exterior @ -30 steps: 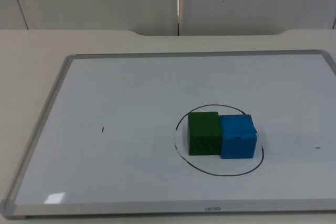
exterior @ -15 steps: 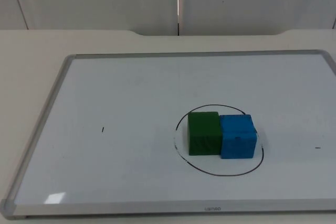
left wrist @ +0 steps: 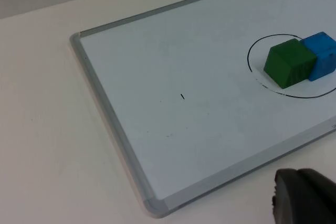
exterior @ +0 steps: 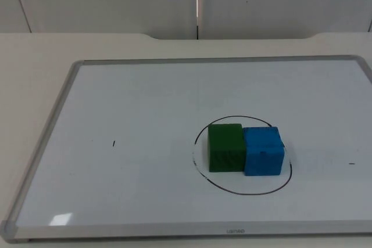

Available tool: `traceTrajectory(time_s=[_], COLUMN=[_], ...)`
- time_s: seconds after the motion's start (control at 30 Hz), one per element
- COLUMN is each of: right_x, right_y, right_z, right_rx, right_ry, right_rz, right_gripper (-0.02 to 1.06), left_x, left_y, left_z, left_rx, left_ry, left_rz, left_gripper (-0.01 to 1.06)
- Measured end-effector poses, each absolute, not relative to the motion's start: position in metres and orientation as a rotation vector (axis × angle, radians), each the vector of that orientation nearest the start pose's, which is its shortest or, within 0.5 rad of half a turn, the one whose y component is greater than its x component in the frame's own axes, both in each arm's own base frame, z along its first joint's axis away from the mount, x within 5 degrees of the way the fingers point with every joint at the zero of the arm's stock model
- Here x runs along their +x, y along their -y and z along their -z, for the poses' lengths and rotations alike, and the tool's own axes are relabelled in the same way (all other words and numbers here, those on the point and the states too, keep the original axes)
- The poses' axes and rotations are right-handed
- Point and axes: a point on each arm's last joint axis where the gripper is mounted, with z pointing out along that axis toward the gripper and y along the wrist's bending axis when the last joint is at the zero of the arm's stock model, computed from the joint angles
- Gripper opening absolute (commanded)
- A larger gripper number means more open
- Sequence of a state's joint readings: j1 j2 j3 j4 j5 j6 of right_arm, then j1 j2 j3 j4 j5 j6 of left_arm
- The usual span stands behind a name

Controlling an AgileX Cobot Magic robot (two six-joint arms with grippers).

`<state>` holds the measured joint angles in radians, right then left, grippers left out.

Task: Push the two cubes into the marked area.

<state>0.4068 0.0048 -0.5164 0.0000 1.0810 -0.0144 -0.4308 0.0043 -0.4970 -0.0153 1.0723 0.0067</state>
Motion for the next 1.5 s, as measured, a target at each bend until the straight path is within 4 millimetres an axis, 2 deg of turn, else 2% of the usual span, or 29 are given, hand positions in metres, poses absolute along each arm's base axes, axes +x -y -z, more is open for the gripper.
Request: traceTrajectory(time_s=[0.03, 0.23, 0.27, 0.37, 0.43, 0.5, 0.6, 0.63, 0.73, 0.8, 0.83, 0.9, 0.97, 1.0, 1.03, 1.5], right_x=[-0.0063, -0.0063, -0.0063, -0.0063, -0.0063, -0.0063, -0.0063, -0.0063, -0.0063, -0.0063, -0.0063, -0.0063, -0.0063, -0.0063, -0.0063, -0.0064], right_y=[0.0027, 0.0027, 0.0027, 0.0027, 0.0027, 0.0027, 0.0027, 0.0027, 0.0027, 0.0027, 0.0027, 0.0027, 0.0027, 0.0027, 0.0027, 0.0028], right_z=[-0.2802, -0.2802, -0.2802, -0.2802, -0.2802, -0.2802, -0.2802, -0.2802, -0.2802, -0.2802, -0.2802, -0.2802, -0.2802, -0.2802, -0.2802, -0.28], right_rx=[-0.431, -0.431, -0.431, -0.431, -0.431, -0.431, -0.431, -0.431, -0.431, -0.431, -0.431, -0.431, -0.431, -0.431, -0.431, -0.433], right_ry=[-2.016, -2.016, -2.016, -2.016, -2.016, -2.016, -2.016, -2.016, -2.016, -2.016, -2.016, -2.016, -2.016, -2.016, -2.016, -2.017], right_rz=[-0.243, -0.243, -0.243, -0.243, -0.243, -0.243, -0.243, -0.243, -0.243, -0.243, -0.243, -0.243, -0.243, -0.243, -0.243, -0.242], right_gripper=[0.15, 0.59, 0.59, 0.7, 0.72, 0.72, 0.72, 0.72, 0.72, 0.72, 0.72, 0.78, 0.92, 0.92, 1.05, 1.05], left_x=[-0.0045, -0.0045, -0.0045, -0.0045, -0.0045, -0.0045, -0.0045, -0.0045, -0.0045, -0.0045, -0.0045, -0.0045, -0.0045, -0.0045, -0.0045, -0.0045], left_y=[-0.0007, -0.0007, -0.0007, -0.0007, -0.0007, -0.0007, -0.0007, -0.0007, -0.0007, -0.0007, -0.0007, -0.0007, -0.0007, -0.0007, -0.0007, -0.0007], left_z=[-0.2755, -0.2755, -0.2755, -0.2755, -0.2755, -0.2755, -0.2755, -0.2755, -0.2755, -0.2755, -0.2755, -0.2755, -0.2755, -0.2755, -0.2755, -0.2755], left_rx=[0.451, 0.451, 0.451, 0.451, 0.451, 0.451, 0.451, 0.451, 0.451, 0.451, 0.451, 0.451, 0.451, 0.451, 0.451, 0.451], left_ry=[-2.025, -2.025, -2.025, -2.025, -2.025, -2.025, -2.025, -2.025, -2.025, -2.025, -2.025, -2.025, -2.025, -2.025, -2.025, -2.025], left_rz=[0.279, 0.279, 0.279, 0.279, 0.279, 0.279, 0.279, 0.279, 0.279, 0.279, 0.279, 0.279, 0.279, 0.279, 0.279, 0.279], left_gripper=[0.0, 0.0, 0.0, 0.0, 0.03, 0.14, 0.41, 0.41, 0.76, 0.93, 0.93, 1.05, 1.05, 1.05, 1.05, 1.05])
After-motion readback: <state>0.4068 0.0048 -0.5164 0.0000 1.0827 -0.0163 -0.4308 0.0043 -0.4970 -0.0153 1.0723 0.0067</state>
